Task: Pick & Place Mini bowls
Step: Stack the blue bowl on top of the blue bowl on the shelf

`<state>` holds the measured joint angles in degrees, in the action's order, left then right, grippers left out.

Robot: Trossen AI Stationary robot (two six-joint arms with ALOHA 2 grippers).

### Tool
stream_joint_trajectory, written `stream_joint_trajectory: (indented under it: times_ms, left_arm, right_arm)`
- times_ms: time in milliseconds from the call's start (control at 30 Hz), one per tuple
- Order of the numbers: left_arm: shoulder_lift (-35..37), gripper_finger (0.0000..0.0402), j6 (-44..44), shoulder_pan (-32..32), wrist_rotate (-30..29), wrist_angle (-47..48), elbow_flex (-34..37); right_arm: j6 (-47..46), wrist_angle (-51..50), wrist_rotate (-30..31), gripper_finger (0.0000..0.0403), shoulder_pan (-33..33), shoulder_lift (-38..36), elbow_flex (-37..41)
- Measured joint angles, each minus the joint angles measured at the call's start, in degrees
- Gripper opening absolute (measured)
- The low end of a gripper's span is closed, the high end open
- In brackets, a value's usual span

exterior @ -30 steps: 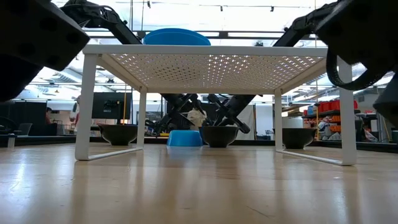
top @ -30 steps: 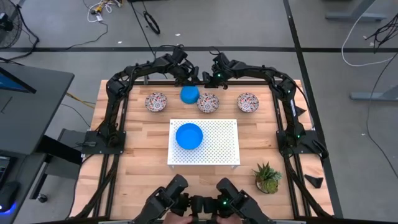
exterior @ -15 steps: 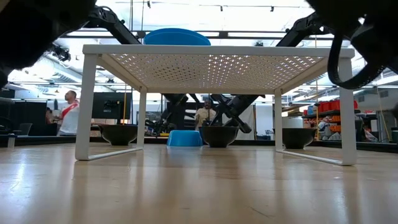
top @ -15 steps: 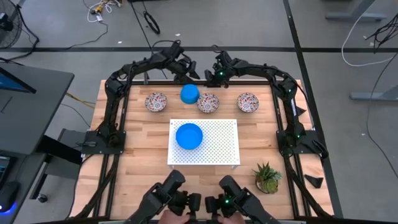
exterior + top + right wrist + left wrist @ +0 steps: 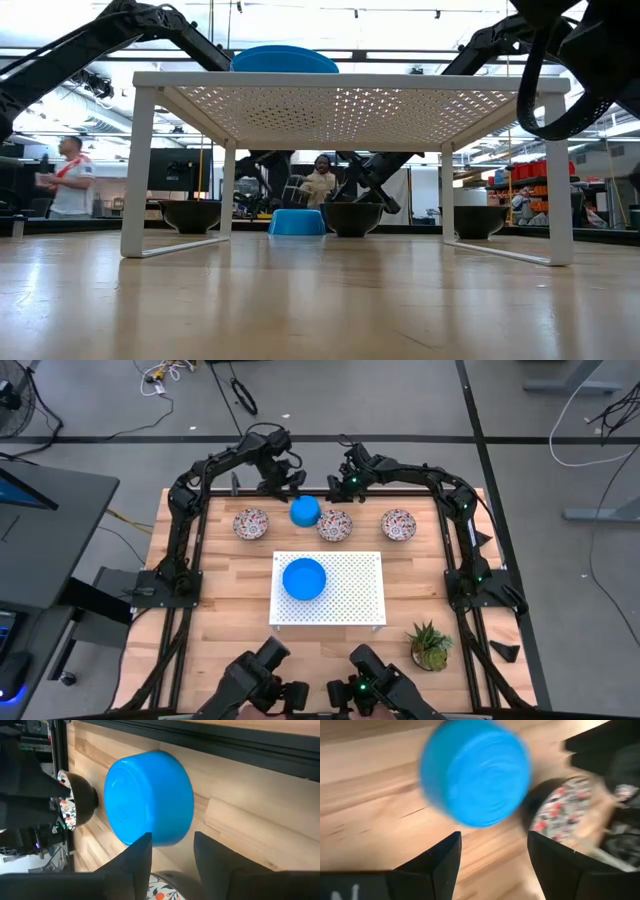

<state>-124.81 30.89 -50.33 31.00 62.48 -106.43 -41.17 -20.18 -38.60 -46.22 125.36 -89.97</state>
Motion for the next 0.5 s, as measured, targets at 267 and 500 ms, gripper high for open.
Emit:
stream_joint_trajectory:
  times_ms: [267,500]
  left_arm:
    - [0.1,0.0233,1.4,-0.7,-11.4,1.7,-1.3]
    - [0.1,0.0190,1.1,-1.4,-19.1,3.0,-0.9]
  right_arm:
    - [2.7,0.0,0.1,0.0149,0.2,-0.1,0.0]
    - [3.3,0.1,0.6,0.0149,0.2,-0.1,0.0]
